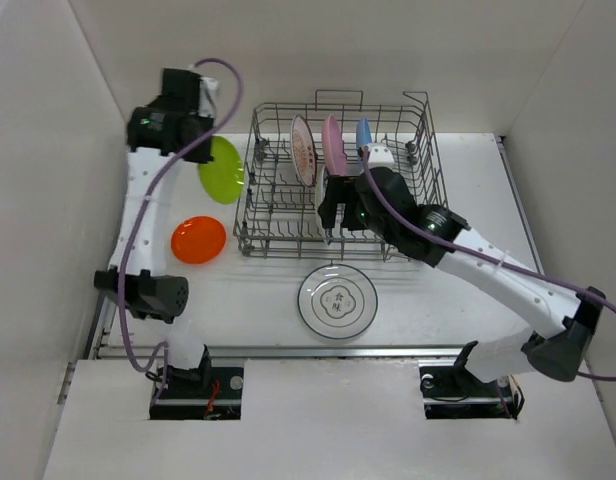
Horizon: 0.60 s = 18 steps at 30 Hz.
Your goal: Unload the plates from the dish rack
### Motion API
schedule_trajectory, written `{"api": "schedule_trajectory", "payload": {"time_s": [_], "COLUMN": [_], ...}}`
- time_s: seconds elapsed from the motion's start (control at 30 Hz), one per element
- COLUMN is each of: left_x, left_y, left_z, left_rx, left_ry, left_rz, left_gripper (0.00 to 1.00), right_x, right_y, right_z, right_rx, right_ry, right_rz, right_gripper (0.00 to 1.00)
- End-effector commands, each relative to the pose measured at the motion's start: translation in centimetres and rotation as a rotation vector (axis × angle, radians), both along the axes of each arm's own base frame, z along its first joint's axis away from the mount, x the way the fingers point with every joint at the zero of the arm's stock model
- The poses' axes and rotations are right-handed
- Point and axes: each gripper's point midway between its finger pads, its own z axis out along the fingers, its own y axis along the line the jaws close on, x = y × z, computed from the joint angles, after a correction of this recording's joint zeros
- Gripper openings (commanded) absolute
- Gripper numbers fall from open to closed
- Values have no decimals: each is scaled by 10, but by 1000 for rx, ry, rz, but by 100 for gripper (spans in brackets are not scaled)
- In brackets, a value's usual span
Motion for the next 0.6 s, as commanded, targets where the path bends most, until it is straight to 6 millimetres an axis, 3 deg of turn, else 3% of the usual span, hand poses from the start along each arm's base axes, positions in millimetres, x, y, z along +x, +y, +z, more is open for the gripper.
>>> {"api": "schedule_trajectory", "payload": {"time_s": [0.0,0.03,0.07,0.13,0.17,0.3,0.33,0.47,0.57], "left_x": [-30,-35,-40,-49,-55,-71,-73,-74,-65], "left_y": [46,68,78,99,103,113,115,123,123], "left_z": [28,23,14,-5,-31,-99,-109,-150,-164], "left_rx": [-109,-145,-159,-191,-208,-332,-361,-551,-597], "left_ry": [-50,-28,12,81,162,335,358,439,443], "left_rz": [81,120,131,138,139,116,118,153,144], "left_gripper": [0,0,0,0,0,0,0,0,0], "right_x": [17,21,29,41,42,57,59,68,71], "right_y": [25,29,29,38,44,54,59,66,66], "right_z": [40,37,38,22,18,-2,-16,-41,-52], "right_rx": [102,97,103,75,76,21,-6,-42,-61], "right_ry": [-79,-74,-69,-38,-22,11,32,73,87], "right_rz": [56,56,53,71,108,152,170,186,177], "right_gripper": [89,89,89,89,89,89,89,86,83]}}
